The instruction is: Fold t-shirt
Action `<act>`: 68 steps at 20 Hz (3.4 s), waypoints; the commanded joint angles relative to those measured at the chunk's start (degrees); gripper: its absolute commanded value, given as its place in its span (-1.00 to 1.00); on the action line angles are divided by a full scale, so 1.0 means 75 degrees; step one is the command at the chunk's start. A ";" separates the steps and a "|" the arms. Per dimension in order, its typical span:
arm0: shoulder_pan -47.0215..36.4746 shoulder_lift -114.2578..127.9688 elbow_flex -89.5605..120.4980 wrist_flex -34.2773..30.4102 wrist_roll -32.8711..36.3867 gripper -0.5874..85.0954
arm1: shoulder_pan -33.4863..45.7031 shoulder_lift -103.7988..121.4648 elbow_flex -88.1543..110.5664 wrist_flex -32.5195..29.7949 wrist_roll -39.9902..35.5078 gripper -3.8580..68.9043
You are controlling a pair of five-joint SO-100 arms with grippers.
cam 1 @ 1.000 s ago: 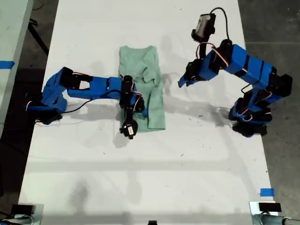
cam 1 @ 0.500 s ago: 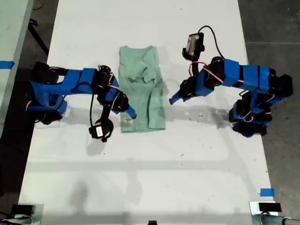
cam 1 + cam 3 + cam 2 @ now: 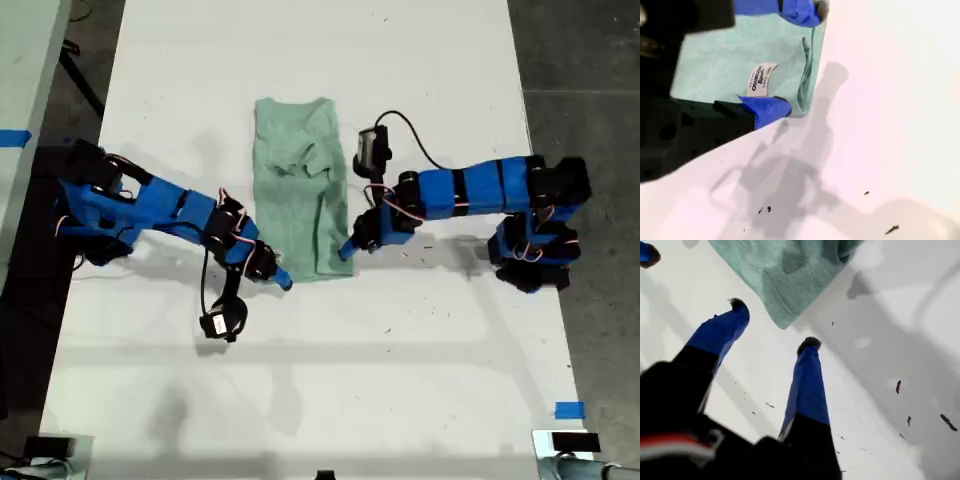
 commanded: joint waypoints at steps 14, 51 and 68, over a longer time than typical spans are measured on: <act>-0.1008 -0.0234 0.1043 -0.1324 -0.0281 -0.65 | -0.0105 -0.3094 -0.2168 -0.0809 0.0187 -0.50; -0.5590 -0.0516 -0.4500 0.3469 0.4090 -0.98 | 0.3562 -0.2684 -0.5660 0.0012 -0.2848 -0.85; -0.6914 0.9445 0.2965 0.2098 0.4008 -0.37 | 0.5988 0.5918 0.0035 0.2520 -0.3070 -0.31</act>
